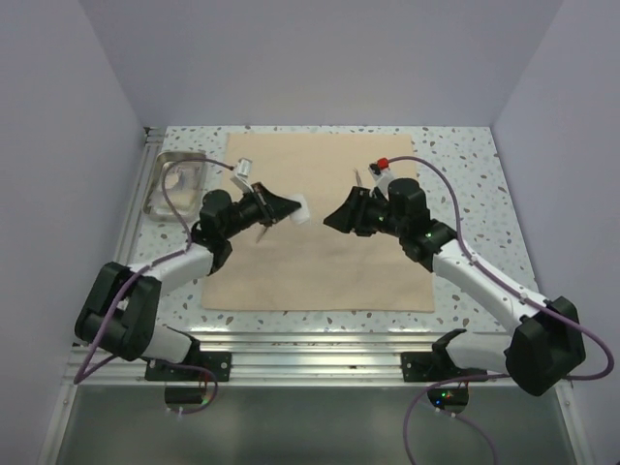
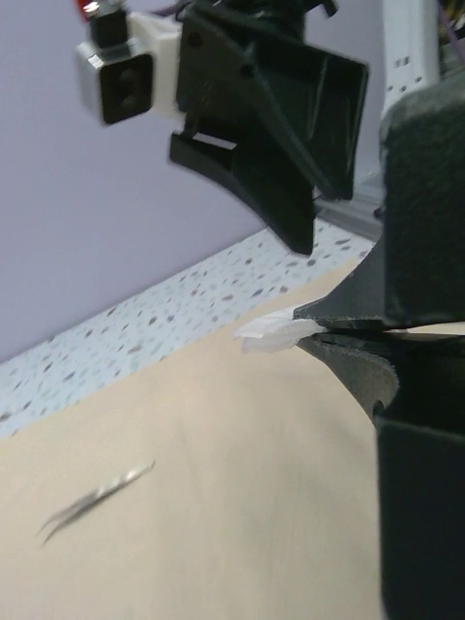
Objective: Prepare the surgical pack
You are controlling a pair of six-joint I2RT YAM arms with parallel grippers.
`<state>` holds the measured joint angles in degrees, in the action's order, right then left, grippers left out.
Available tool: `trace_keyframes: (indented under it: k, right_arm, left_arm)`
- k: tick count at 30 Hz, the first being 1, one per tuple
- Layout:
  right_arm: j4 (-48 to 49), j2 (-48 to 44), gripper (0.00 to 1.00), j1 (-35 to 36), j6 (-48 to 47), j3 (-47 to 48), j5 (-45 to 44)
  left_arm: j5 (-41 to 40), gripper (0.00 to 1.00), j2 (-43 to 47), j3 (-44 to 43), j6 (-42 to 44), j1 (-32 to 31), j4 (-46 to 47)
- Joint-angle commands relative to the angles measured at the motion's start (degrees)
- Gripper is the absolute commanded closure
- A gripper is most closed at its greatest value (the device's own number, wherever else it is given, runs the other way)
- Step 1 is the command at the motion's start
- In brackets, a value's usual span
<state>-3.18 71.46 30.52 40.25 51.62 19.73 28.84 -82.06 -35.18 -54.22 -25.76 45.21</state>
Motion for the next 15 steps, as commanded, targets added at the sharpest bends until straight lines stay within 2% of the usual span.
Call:
trace_keyframes:
  k: [1, 2, 4, 5, 8, 11, 15]
  right_arm:
    - [-0.77, -3.69, 0.45, 0.06, -2.1, -0.64, -5.83]
    - [-0.77, -4.39, 0.45, 0.06, -2.63, -0.9, -6.8]
    - [-1.04, -4.75, 0.45, -0.02, -3.16, -1.08, -7.42]
    - [-1.13, -4.75, 0.45, -0.03, -3.77, -1.08, -7.6]
    - [-1.65, -4.05, 0.44, -0.03, -4.48, -0.55, -8.21]
    - [-2.7, -2.21, 0.44, -0.03, -6.14, 1.11, -8.74]
    - [-3.76, 0.6, 0.46, -0.03, -8.43, 2.96, -9.35]
  left_arm:
    - [-0.98, 1.0, 2.61, -6.12, 7.97, 10.44, -15.91]
    - [-0.46, 1.0, 2.61, -7.0, 8.77, 16.64, -19.86]
    - [0.6, 1.0, 2.26, -9.11, 10.52, 22.57, -22.17]
    - [0.86, 1.0, 1.91, -9.81, 11.14, 27.99, -23.84]
    - [1.22, 1.0, -1.6, -14.64, 13.34, 36.09, -29.19]
    - [1.74, 1.0, -8.1, -22.37, 15.02, 40.94, -35.17]
    - [1.4, 1.0, -17.83, -29.84, 13.7, 44.12, -34.23]
